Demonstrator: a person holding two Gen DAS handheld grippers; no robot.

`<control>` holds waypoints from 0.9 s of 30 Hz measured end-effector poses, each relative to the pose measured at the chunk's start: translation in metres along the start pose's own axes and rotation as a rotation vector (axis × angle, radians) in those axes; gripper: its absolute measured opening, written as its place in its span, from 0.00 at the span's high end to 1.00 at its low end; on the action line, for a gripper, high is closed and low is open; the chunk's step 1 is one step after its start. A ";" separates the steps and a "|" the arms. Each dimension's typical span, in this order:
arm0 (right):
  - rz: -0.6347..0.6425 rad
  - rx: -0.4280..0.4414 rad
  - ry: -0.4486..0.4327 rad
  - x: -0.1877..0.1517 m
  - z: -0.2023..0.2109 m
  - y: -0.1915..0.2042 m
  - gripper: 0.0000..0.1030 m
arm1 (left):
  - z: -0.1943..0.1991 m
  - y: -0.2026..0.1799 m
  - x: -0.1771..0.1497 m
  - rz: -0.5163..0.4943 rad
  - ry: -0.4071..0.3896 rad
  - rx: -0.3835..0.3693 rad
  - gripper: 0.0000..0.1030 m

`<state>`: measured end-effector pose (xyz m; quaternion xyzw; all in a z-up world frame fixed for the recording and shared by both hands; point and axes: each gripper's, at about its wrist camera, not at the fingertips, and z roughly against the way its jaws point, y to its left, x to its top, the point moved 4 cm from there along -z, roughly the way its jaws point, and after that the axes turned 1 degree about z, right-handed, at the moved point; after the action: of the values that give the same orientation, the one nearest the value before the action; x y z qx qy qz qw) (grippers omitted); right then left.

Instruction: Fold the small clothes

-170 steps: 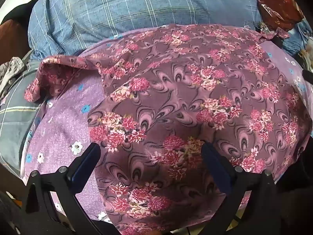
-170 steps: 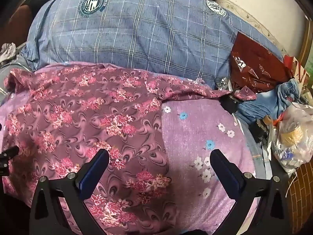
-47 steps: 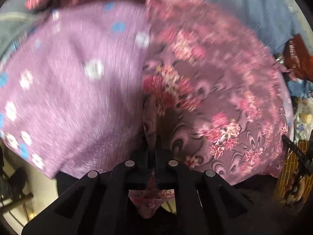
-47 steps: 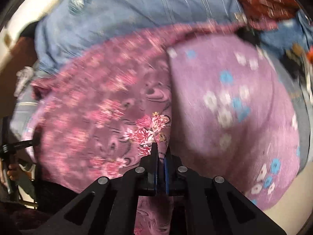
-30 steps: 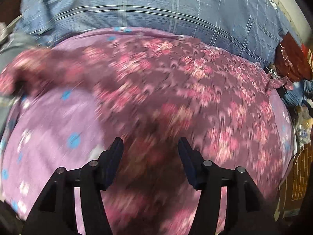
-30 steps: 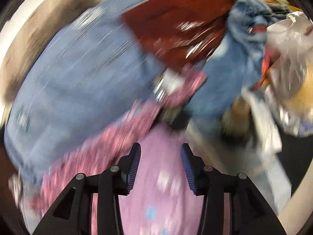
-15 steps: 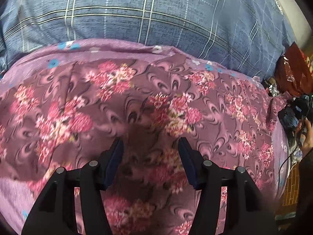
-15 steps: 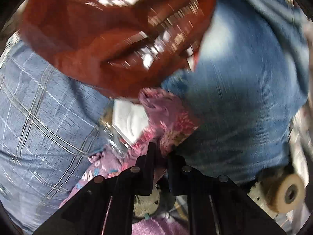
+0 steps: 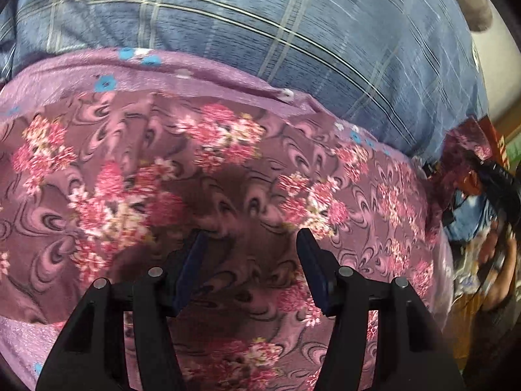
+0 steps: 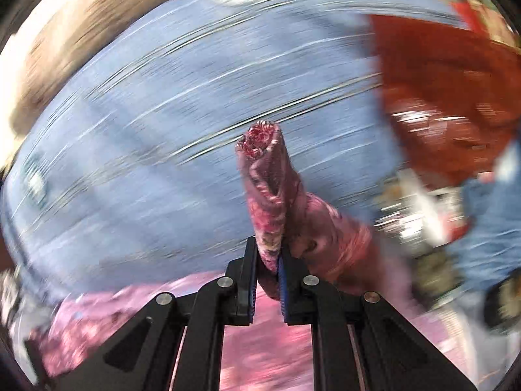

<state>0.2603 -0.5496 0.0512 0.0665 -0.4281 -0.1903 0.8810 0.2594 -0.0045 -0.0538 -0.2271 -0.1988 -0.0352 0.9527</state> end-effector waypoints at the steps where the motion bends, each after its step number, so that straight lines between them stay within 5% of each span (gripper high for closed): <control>1: 0.026 0.035 0.025 -0.010 -0.012 0.026 0.89 | 0.001 0.005 0.002 0.014 0.001 -0.001 0.45; 8: 0.202 0.282 0.192 -0.089 -0.050 0.191 0.89 | 0.023 0.031 0.015 0.090 -0.035 -0.030 0.45; 13: 0.269 0.406 0.312 -0.153 -0.053 0.264 0.89 | 0.039 0.042 0.021 0.129 -0.066 -0.085 0.44; 15: 0.281 0.456 0.415 -0.192 -0.053 0.273 0.83 | 0.037 0.042 0.020 0.143 -0.051 -0.131 0.39; 18: 0.334 0.401 0.543 -0.231 -0.063 0.276 0.79 | 0.027 0.034 0.016 0.142 -0.002 -0.220 0.31; 20: 0.330 0.414 0.528 -0.235 -0.052 0.270 0.78 | 0.019 0.027 0.014 0.135 0.030 -0.258 0.26; 24: 0.264 0.433 0.462 -0.214 -0.021 0.232 0.50 | -0.002 0.014 0.005 0.145 0.092 -0.263 0.20; 27: 0.199 0.380 0.391 -0.192 -0.002 0.185 0.50 | -0.002 0.009 0.005 0.137 0.019 -0.227 0.29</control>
<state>0.2053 -0.3040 -0.0379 0.2235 -0.2824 -0.0027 0.9329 0.2660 0.0024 -0.0570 -0.3460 -0.1684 0.0056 0.9230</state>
